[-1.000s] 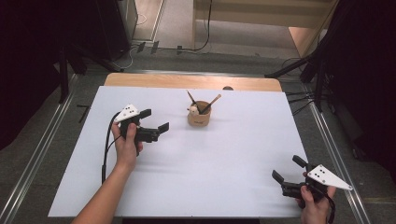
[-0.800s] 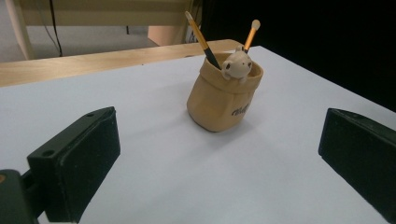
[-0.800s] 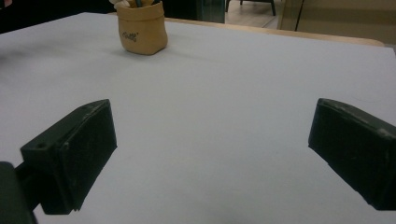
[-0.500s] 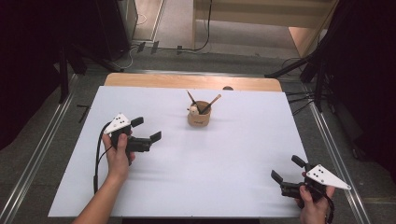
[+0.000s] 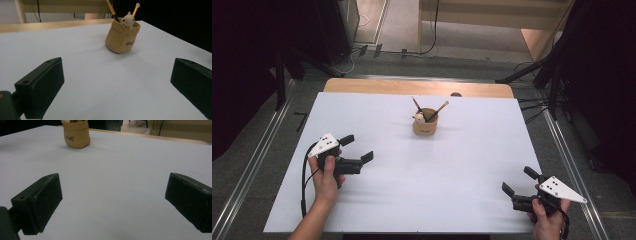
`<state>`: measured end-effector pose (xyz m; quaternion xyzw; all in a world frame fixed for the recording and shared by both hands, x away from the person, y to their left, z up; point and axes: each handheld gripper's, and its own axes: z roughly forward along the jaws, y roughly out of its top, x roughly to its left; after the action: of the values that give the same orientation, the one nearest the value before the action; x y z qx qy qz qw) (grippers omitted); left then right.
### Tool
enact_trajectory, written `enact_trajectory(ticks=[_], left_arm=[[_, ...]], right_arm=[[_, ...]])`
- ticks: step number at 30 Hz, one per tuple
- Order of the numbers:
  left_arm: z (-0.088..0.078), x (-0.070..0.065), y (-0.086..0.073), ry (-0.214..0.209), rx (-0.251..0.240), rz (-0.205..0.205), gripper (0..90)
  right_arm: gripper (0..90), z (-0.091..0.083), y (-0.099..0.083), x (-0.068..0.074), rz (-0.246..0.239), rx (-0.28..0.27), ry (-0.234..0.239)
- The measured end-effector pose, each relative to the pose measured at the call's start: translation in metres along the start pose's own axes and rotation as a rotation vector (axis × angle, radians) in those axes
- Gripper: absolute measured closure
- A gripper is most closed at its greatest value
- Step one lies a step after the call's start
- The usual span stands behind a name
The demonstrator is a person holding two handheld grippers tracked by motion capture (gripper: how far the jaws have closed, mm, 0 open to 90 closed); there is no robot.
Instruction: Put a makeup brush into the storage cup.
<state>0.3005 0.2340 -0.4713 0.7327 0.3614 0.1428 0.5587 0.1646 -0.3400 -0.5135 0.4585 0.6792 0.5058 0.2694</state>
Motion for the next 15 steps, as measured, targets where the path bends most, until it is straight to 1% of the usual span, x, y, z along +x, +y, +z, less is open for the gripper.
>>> enact_trajectory(ticks=[5, 9, 12, 13, 15], left_arm=[[-0.015, 0.004, -0.009, 0.011, -0.01, -0.02, 0.0], [-0.029, 0.006, -0.015, 0.015, -0.021, -0.028, 0.0], [-0.039, 0.005, -0.024, 0.031, -0.021, -0.016, 0.0], [-0.043, 0.004, -0.026, 0.036, -0.017, -0.009, 0.0], [-0.047, 0.005, -0.03, 0.038, -0.013, -0.013, 0.0]], right_arm=[[1.5, 0.001, 0.0, 0.001, -0.006, 0.004, 0.0], [1.5, 0.003, 0.0, 0.003, -0.006, 0.01, 0.002], [1.5, 0.004, -0.001, 0.003, -0.018, 0.014, 0.003], [1.5, 0.004, -0.001, 0.003, -0.016, 0.015, 0.004], [1.5, 0.004, -0.001, 0.002, -0.006, 0.016, -0.002]])
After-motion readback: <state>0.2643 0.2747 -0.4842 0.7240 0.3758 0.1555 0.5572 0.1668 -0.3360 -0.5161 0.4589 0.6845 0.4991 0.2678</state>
